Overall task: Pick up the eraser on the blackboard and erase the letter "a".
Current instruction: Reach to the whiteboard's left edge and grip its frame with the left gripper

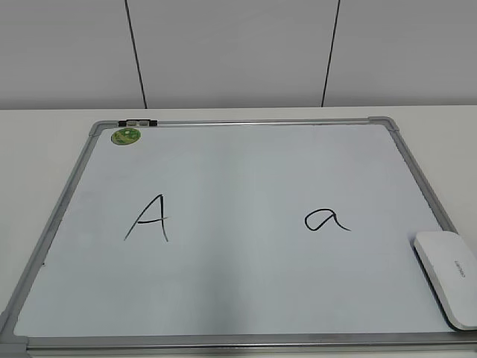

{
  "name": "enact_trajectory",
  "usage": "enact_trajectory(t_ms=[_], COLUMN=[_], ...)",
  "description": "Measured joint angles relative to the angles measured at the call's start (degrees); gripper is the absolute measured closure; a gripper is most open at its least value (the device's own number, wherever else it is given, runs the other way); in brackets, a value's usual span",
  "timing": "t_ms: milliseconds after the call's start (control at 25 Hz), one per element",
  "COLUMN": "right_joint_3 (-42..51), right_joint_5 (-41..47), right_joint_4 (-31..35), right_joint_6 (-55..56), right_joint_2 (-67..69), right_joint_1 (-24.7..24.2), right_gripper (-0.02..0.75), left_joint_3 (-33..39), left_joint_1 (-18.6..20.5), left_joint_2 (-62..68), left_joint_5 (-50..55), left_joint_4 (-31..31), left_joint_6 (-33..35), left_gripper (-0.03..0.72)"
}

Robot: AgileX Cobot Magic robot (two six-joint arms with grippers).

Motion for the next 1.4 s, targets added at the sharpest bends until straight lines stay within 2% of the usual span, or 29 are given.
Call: enact_trajectory(t_ms=[1400], right_joint_3=[0.0], right_joint_5=[0.0], right_joint_4=[0.0], right_joint_6=[0.0], right_joint_2=[0.0], right_joint_1=[0.0], right_gripper=[0.152], left_joint_3=[0.0], left_joint_1=[0.0], left_joint_2=[0.0], left_joint_5=[0.0], left_joint_4=[0.0], left_joint_6=[0.0], left_gripper=[0.44])
